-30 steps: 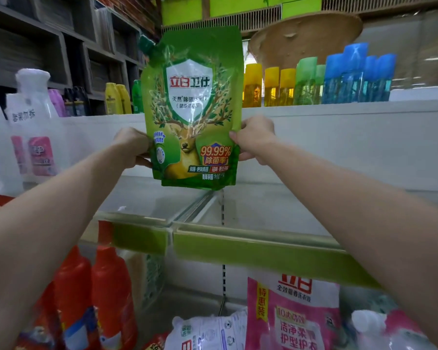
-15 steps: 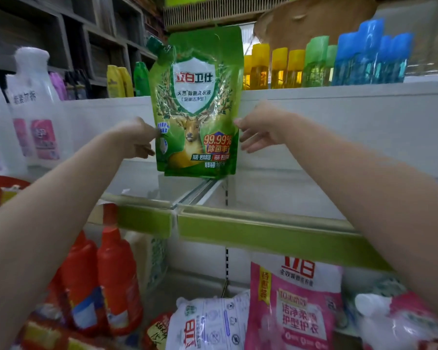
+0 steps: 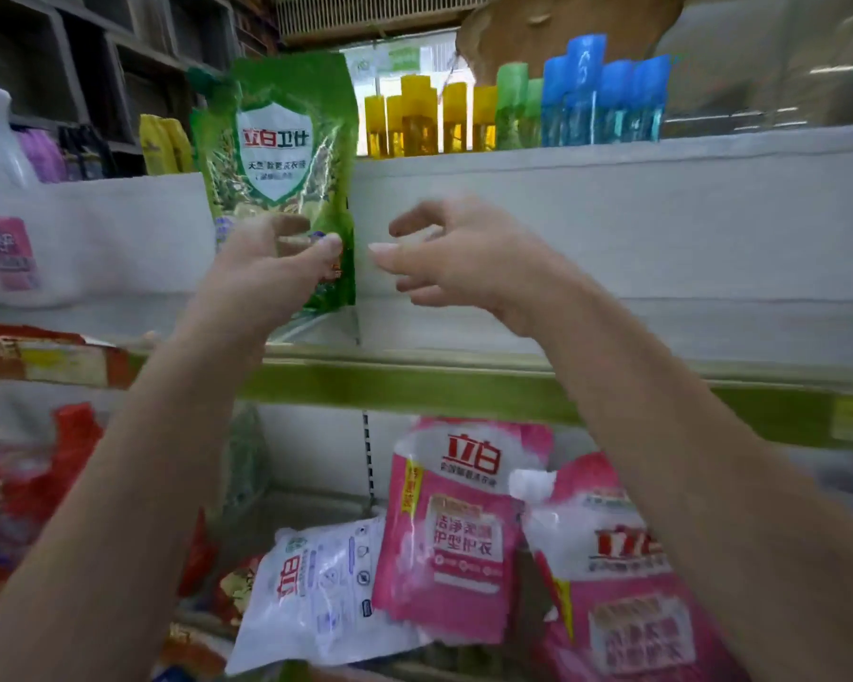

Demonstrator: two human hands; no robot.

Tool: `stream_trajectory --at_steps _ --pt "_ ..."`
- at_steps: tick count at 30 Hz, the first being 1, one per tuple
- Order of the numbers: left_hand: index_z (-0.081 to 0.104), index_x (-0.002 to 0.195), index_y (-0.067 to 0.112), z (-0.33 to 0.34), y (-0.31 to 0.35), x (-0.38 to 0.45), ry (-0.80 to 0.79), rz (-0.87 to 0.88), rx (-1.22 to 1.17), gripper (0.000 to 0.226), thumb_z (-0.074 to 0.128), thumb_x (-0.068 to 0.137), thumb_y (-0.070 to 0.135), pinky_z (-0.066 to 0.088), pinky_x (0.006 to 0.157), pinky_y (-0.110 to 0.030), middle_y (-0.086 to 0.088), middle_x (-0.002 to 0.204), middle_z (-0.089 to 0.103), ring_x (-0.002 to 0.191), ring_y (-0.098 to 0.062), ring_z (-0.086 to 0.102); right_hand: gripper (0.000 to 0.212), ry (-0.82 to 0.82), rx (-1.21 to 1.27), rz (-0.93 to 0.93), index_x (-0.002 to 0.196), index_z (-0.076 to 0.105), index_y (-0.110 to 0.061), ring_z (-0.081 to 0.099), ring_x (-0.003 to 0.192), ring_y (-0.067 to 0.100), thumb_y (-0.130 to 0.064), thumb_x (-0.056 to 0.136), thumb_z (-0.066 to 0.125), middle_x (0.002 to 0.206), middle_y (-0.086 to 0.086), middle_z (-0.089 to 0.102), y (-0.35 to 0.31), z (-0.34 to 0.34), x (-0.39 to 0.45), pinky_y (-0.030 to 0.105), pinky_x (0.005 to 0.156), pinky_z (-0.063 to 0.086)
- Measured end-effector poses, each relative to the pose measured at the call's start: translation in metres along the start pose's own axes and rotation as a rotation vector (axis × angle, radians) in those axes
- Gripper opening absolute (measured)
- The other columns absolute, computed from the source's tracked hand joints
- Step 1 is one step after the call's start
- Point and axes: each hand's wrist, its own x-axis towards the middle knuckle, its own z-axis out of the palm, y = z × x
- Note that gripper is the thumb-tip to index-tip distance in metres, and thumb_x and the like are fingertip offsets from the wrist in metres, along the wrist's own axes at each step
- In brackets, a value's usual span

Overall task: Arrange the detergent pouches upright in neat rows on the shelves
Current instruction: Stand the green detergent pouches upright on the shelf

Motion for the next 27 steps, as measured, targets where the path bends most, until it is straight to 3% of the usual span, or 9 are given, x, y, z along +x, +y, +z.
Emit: stream_trajectory --at_steps 2,3,8,10,14,19,22,27 --pt "0.057 0.108 0.028 0.023 0.012 -0.036 0.093 0.1 0.015 0.034 0.064 0.077 0.041 0.05 0.084 -0.034 0.009 0.096 0.063 0.095 -0.013 0.062 0.035 0.025 0.053 -0.014 0.114 0.056 -0.011 0.066 0.095 0.018 -0.026 0.084 0.066 0.099 0.005 0.064 0.01 -0.028 -0.035 0.034 0.081 0.059" --pt "0.058 0.1 0.035 0.036 0.018 -0.058 0.135 0.137 -0.009 0.03 0.063 0.072 0.045 0.049 0.083 -0.031 0.014 0.094 0.063 0.092 -0.008 0.061 0.036 0.029 0.095 -0.041 0.115 0.056 -0.012 0.067 0.093 0.017 -0.025 0.084 0.066 0.099 0.005 0.065 0.017 -0.042 -0.055 0.033 0.079 0.059" --pt "0.062 0.089 0.044 0.115 0.036 -0.177 0.233 0.164 -0.203 0.022 0.063 0.068 0.048 0.051 0.076 -0.017 0.019 0.087 0.07 0.087 0.003 0.065 0.014 0.082 0.315 -0.032 0.093 0.064 -0.021 0.072 0.08 0.014 -0.018 0.081 0.069 0.081 -0.002 0.071 0.067 -0.098 -0.167 0.027 0.062 0.059" --pt "0.064 0.09 0.041 0.154 0.036 -0.219 0.179 0.082 -0.256 0.017 0.067 0.074 0.037 0.053 0.073 -0.015 0.017 0.091 0.071 0.086 0.003 0.066 0.013 0.079 0.346 0.062 0.088 0.064 -0.024 0.071 0.079 0.015 -0.019 0.078 0.07 0.077 -0.003 0.07 0.095 -0.104 -0.203 0.028 0.061 0.059" --pt "0.065 0.09 0.026 0.242 0.036 -0.283 -0.005 -0.212 -0.306 0.017 0.065 0.082 0.011 0.053 0.084 -0.037 0.003 0.092 0.071 0.087 -0.012 0.066 0.01 0.1 0.362 0.334 0.089 0.064 -0.027 0.069 0.081 0.011 -0.021 0.081 0.068 0.088 -0.002 0.07 0.162 -0.125 -0.271 0.026 0.063 0.055" --pt "0.064 0.097 0.012 0.306 0.032 -0.321 -0.182 -0.502 -0.289 0.014 0.062 0.085 0.007 0.055 0.084 -0.04 -0.007 0.093 0.072 0.092 -0.025 0.068 0.008 0.248 0.425 0.576 0.086 0.065 -0.024 0.069 0.077 0.012 -0.017 0.082 0.067 0.087 0.001 0.071 0.211 -0.152 -0.326 0.03 0.07 0.057" --pt "0.063 0.096 0.014 0.329 0.036 -0.327 -0.243 -0.603 -0.337 0.012 0.062 0.086 0.009 0.054 0.087 -0.046 -0.012 0.1 0.069 0.093 -0.028 0.067 0.011 0.369 0.507 0.631 0.087 0.063 -0.023 0.068 0.079 0.016 -0.012 0.084 0.065 0.088 0.003 0.069 0.222 -0.171 -0.342 0.029 0.07 0.055" --pt "0.063 0.099 0.011 0.369 0.063 -0.317 -0.368 -0.619 -0.474 0.013 0.061 0.087 0.009 0.058 0.067 -0.031 -0.011 0.095 0.071 0.087 -0.023 0.069 0.016 0.61 0.453 0.562 0.087 0.063 -0.022 0.067 0.079 0.017 -0.006 0.085 0.062 0.088 0.003 0.068 0.223 -0.228 -0.351 0.028 0.07 0.055"
